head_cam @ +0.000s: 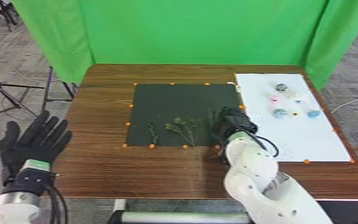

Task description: Arrange flowers

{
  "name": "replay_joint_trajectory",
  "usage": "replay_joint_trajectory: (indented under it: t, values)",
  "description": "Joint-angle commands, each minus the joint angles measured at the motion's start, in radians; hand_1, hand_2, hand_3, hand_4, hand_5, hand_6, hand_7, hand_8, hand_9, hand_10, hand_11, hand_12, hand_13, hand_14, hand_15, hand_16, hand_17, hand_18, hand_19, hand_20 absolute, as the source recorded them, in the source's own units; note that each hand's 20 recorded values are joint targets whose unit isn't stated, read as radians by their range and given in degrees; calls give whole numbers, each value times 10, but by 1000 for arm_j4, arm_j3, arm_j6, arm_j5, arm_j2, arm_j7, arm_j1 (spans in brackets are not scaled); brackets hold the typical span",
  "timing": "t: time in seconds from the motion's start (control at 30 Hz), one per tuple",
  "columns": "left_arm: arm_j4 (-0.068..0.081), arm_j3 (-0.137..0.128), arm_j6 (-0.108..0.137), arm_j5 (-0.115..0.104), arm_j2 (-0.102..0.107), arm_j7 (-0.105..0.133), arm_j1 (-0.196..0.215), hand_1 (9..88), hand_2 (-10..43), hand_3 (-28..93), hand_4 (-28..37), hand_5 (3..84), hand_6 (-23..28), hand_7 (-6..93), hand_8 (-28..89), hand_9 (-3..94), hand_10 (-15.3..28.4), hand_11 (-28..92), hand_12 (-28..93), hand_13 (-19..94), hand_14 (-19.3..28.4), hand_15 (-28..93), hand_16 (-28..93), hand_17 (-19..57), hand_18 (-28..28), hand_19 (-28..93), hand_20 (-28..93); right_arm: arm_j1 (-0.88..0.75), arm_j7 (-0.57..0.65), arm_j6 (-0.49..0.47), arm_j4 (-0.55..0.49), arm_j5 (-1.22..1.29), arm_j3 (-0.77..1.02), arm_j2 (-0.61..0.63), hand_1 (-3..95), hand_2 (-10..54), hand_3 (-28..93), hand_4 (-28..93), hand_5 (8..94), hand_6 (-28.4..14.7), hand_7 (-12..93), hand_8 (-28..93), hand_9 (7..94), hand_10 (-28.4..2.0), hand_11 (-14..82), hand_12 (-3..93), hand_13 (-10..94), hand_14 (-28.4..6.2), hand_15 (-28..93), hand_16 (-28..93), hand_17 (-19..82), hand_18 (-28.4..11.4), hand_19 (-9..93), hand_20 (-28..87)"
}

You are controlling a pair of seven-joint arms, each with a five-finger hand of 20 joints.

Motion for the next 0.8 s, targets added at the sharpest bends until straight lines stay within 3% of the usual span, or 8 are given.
replay_joint_trajectory:
  t: [0.03, 0.17, 0.6, 0.67, 0.7, 0.73, 0.77, 0.8]
  values:
    - [-6, -7, 24, -3, -2, -10, 10, 254, 150, 698, -283, 367, 75, 169, -107, 348, 147, 283, 131, 250, 146, 415, -80, -51, 122, 285, 95, 21, 43, -19, 42, 26, -38, 3, 477, -94, 765, -67, 718, -33, 451, 217, 934, -112, 350, 302, 937, -36, 568, 361, 651, -202, 932, 486]
    - [-5, -2, 28, -3, -4, -13, 8, 253, 151, 699, -283, 368, 74, 171, -108, 348, 147, 283, 130, 251, 146, 416, -81, -51, 123, 286, 95, 28, 28, 34, 78, 3, -52, -5, 476, -94, 756, -75, 718, -33, 447, 215, 933, -112, 351, 305, 937, -35, 569, 366, 652, -202, 932, 487]
    - [-1, 12, 23, -7, -4, -23, 10, 252, 151, 701, -283, 367, 74, 171, -108, 347, 146, 281, 130, 251, 146, 416, -83, -51, 122, 287, 93, 30, 32, -4, 99, 30, -44, -21, 446, -95, 714, -101, 709, -42, 403, 192, 918, -112, 368, 321, 937, -31, 563, 387, 648, -202, 932, 492]
    - [7, 5, 14, 13, -7, -44, 16, 258, 159, 715, -282, 367, 74, 171, -108, 347, 146, 280, 129, 250, 146, 415, -83, -51, 123, 287, 93, 31, 30, -42, 91, 53, -36, -21, 427, -95, 717, -141, 710, -52, 353, 198, 910, -115, 372, 325, 937, -32, 555, 403, 641, -200, 932, 492]
    - [3, 12, 38, -1, -5, -35, 17, 268, 172, 726, -281, 367, 73, 171, -108, 347, 146, 281, 129, 251, 146, 416, -83, -51, 123, 287, 93, 31, 29, -54, 90, 51, -34, -21, 414, -95, 723, -151, 711, -59, 320, 192, 905, -117, 373, 325, 935, -34, 550, 414, 636, -201, 932, 492]
    - [2, 14, 39, -16, -6, -28, 17, 272, 178, 732, -281, 367, 72, 172, -108, 347, 146, 282, 130, 251, 146, 416, -83, -51, 123, 287, 93, 33, 28, -49, 90, 46, -36, -18, 399, -95, 734, -160, 711, -62, 289, 176, 902, -119, 374, 325, 931, -36, 548, 419, 631, -204, 932, 492]
    - [3, 11, 22, -18, -10, -30, 22, 274, 181, 734, -281, 367, 71, 173, -109, 347, 145, 281, 130, 251, 146, 416, -83, -50, 123, 287, 93, 31, 28, -44, 89, 40, -36, -18, 387, -95, 740, -163, 709, -65, 269, 161, 898, -121, 374, 324, 928, -37, 548, 421, 629, -205, 932, 491]
    - [1, 13, 24, -11, -12, -29, 25, 274, 182, 734, -281, 367, 71, 175, -109, 347, 145, 281, 129, 251, 146, 417, -83, -51, 123, 288, 94, 32, 28, -46, 87, 39, -36, -16, 376, -95, 747, -167, 706, -67, 259, 126, 894, -121, 375, 323, 926, -37, 548, 421, 625, -206, 932, 489]
